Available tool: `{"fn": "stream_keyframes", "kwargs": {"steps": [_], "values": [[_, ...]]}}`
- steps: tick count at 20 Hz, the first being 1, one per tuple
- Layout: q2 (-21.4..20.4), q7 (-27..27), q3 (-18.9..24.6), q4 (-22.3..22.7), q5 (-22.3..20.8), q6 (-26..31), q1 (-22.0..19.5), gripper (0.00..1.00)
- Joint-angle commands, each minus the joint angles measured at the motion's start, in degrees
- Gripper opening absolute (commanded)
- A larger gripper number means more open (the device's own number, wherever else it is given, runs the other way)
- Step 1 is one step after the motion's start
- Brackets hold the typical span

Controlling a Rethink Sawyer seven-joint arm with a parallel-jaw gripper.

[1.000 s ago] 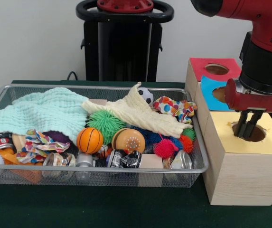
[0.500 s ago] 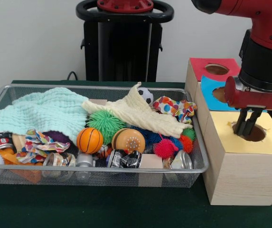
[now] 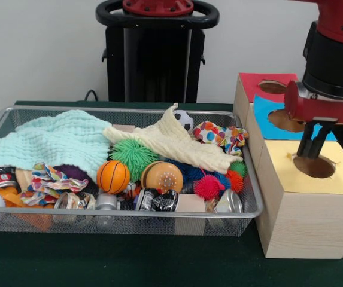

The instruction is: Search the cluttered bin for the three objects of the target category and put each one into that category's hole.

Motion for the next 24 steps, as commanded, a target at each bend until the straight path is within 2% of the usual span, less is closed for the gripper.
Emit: {"fn": "stream_keyframes", "kwargs": {"steps": [1, 6, 14, 24], "values": [[-4.1, 9.3, 1.9, 7.4, -0.8, -2.7, -0.6, 0.0], [-5.6, 7.3, 3.3, 10.6, -0.3, -4.6, -3.1, 0.0], [-7.5, 0.0, 6.5, 15.4, -1.7, -8.4, -9.3, 0.0], [-8.1, -2.0, 8.0, 17.7, -4.2, -10.1, -12.7, 0.0]]}}
